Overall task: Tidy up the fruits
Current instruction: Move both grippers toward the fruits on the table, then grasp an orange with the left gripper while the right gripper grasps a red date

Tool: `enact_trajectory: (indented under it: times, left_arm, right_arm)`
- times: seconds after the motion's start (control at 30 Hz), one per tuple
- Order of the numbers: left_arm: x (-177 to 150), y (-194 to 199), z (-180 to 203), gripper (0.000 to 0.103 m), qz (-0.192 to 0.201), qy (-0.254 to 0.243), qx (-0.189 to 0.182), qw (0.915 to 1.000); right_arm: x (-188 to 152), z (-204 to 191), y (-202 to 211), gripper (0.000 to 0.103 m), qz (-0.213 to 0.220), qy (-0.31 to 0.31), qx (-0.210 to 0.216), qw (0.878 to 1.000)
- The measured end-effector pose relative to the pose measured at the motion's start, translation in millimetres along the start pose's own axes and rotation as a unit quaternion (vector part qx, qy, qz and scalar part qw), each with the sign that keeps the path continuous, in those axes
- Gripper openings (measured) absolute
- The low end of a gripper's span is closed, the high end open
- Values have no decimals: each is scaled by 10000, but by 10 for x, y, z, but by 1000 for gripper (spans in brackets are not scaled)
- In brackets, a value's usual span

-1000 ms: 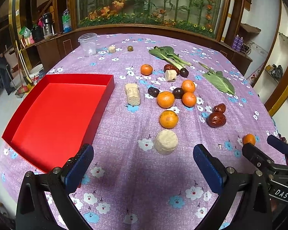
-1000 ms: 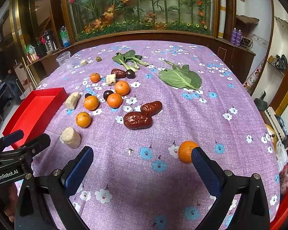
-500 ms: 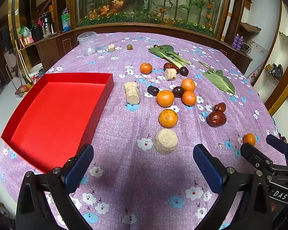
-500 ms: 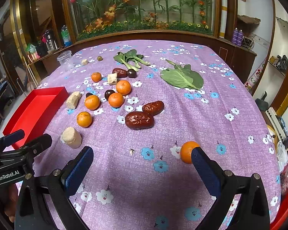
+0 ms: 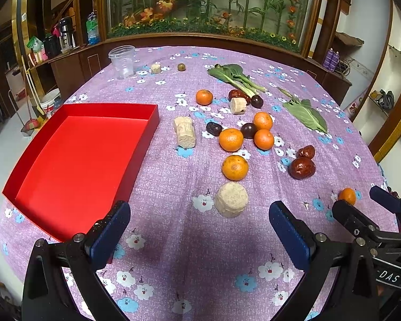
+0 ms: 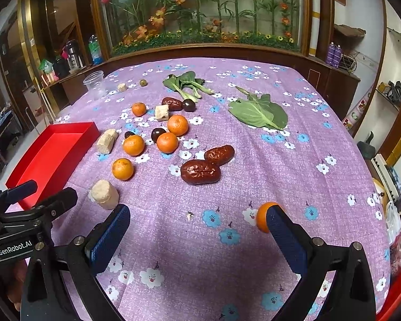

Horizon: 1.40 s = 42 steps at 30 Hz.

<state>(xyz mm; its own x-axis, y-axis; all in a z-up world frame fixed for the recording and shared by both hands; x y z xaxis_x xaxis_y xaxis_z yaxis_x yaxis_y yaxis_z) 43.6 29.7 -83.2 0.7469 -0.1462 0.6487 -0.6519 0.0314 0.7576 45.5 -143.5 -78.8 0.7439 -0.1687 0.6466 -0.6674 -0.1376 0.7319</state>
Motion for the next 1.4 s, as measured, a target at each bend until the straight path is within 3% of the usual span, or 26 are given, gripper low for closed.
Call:
enact_trajectory:
  times: [0.4, 0.83, 1.1, 1.13, 1.17, 1.2, 1.23, 1.37, 1.4]
  left_arm:
    - [23, -125, 8, 103, -140, -1, -43, 9999]
    - [-21, -583, 114, 101, -555, 33, -312, 9980]
    - [148, -834, 172, 100, -584, -111, -446, 9972]
    - [153, -849, 186, 100, -595, -127, -467, 9971]
    - [160, -872, 208, 100, -611, -152, -485, 9968]
    - [174, -896, 235, 98, -622, -177, -523, 9965]
    - [193, -915, 255, 89, -615, -203, -558, 9963]
    - [307, -1009, 295, 79, -531, -362, -429, 9970]
    - [328, -1019, 296, 66, -489, -403, -364, 9973]
  right_arm:
    - [9, 17, -74, 103, -71, -14, -18, 10000]
    - [79, 162, -500, 103, -315, 40, -95, 9995]
    - [231, 95, -872, 90, -637, 87, 125, 9979]
    - [227, 88, -914, 84, -673, 98, 114, 9976]
    - [215, 73, -953, 69, -730, 105, 150, 9972]
    - [189, 49, -997, 62, -828, 100, 218, 9963]
    - [194, 34, -1017, 57, -781, 139, 187, 9967]
    - [201, 6, -1022, 57, -763, 155, 273, 9966]
    - [204, 25, -1016, 57, -770, 124, 289, 9965]
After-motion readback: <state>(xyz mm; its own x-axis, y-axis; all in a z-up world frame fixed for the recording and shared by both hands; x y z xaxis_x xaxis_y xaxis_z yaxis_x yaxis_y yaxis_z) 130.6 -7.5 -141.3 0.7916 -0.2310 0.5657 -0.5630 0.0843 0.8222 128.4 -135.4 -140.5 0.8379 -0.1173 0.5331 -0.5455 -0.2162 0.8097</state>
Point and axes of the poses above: each gripper's, at about its wrist camera, not at the fingertips, and y roughly against the way its jaws point, z to its right, x to its top, the point moved 9 cm from there along -y, roughly the way its jaws point, and after that the axes turned 13 degrees about -y, right-handed, at the moved point
